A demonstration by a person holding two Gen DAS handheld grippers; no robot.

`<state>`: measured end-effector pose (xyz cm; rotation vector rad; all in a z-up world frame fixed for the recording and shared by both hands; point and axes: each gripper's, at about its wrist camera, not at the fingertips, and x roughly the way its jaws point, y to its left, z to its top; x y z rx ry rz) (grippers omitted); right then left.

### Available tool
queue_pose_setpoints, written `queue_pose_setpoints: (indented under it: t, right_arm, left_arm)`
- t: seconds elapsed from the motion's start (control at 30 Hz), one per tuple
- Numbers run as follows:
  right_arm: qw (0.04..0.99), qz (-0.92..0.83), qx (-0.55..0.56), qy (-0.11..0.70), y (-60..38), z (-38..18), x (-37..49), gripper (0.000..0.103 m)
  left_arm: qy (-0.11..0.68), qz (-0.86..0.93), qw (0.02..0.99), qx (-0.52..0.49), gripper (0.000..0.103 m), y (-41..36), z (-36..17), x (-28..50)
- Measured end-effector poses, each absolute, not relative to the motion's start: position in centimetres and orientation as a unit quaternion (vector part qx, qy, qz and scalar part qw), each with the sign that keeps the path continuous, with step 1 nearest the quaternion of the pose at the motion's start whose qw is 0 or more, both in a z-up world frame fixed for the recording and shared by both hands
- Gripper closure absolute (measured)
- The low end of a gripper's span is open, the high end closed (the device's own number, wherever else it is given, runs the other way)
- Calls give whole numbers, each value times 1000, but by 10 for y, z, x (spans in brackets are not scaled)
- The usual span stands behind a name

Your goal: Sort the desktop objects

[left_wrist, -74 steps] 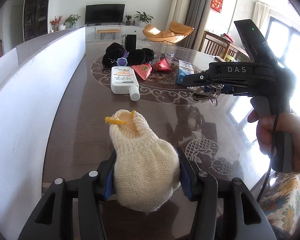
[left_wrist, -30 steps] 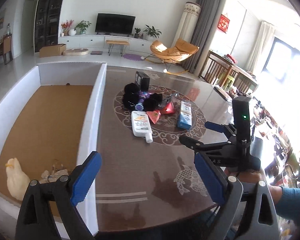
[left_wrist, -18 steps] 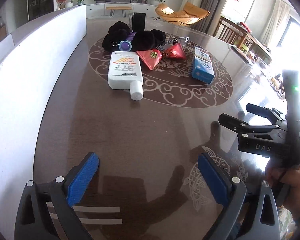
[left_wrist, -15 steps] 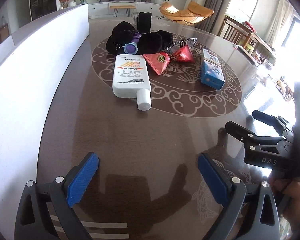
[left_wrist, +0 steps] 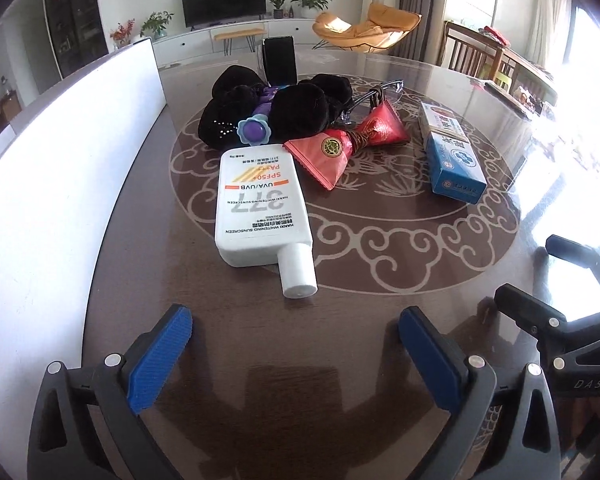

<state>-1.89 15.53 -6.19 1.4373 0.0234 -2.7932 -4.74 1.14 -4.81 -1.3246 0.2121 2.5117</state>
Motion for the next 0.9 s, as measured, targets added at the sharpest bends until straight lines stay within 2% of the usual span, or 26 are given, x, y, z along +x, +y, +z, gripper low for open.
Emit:
queue_pose_setpoints:
  t: [0.9]
  right_arm:
    - [0, -889, 457, 7, 155, -62, -19, 0]
  left_arm:
    - [74, 873, 148, -459, 0, 16, -48, -50]
